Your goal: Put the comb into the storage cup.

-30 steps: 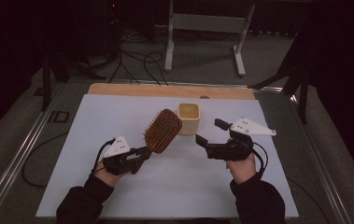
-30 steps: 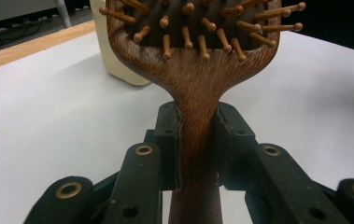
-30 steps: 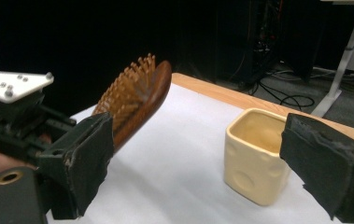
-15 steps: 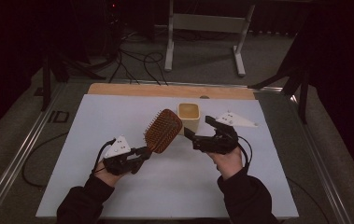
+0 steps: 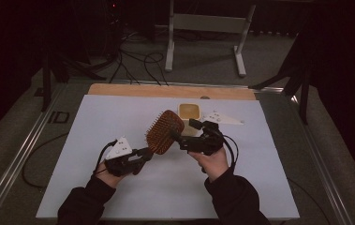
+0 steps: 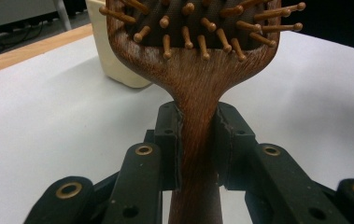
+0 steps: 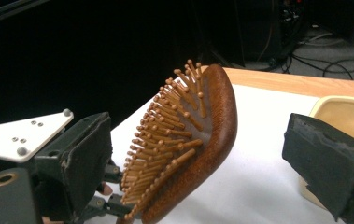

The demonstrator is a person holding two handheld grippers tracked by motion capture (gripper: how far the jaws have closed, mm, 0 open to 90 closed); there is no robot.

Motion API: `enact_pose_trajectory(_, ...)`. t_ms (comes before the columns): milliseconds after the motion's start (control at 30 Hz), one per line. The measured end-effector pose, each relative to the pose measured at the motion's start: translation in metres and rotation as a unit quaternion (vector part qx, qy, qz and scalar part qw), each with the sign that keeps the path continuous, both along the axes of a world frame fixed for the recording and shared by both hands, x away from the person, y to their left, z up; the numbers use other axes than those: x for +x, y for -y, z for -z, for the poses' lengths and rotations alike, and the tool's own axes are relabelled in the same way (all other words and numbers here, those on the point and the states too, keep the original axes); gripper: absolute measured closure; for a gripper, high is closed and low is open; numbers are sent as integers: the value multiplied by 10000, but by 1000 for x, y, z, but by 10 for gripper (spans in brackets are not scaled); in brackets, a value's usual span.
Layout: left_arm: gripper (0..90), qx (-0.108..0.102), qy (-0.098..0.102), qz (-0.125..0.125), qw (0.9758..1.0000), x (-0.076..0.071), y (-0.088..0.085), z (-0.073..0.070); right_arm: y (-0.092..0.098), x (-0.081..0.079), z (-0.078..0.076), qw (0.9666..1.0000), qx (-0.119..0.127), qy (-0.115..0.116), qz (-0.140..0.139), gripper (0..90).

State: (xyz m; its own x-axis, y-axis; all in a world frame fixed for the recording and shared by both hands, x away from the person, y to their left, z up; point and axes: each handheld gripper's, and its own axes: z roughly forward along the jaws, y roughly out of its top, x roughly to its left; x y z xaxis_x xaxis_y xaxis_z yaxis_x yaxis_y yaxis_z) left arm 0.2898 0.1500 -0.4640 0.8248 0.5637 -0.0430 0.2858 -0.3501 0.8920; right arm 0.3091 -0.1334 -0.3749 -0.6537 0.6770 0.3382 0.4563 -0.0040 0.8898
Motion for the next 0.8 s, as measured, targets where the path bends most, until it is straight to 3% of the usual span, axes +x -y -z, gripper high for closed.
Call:
enact_pose_trajectory(333, 736, -32, 48, 25, 10000, -1, 1, 0, -15, 10, 10, 9980, 254, -464, -346, 90)
enact_pose_trajectory(800, 736, -41, 77, 81, 9999, -1, 6, 0, -20, 15, 19, 9943, 438, -849, -464, 366)
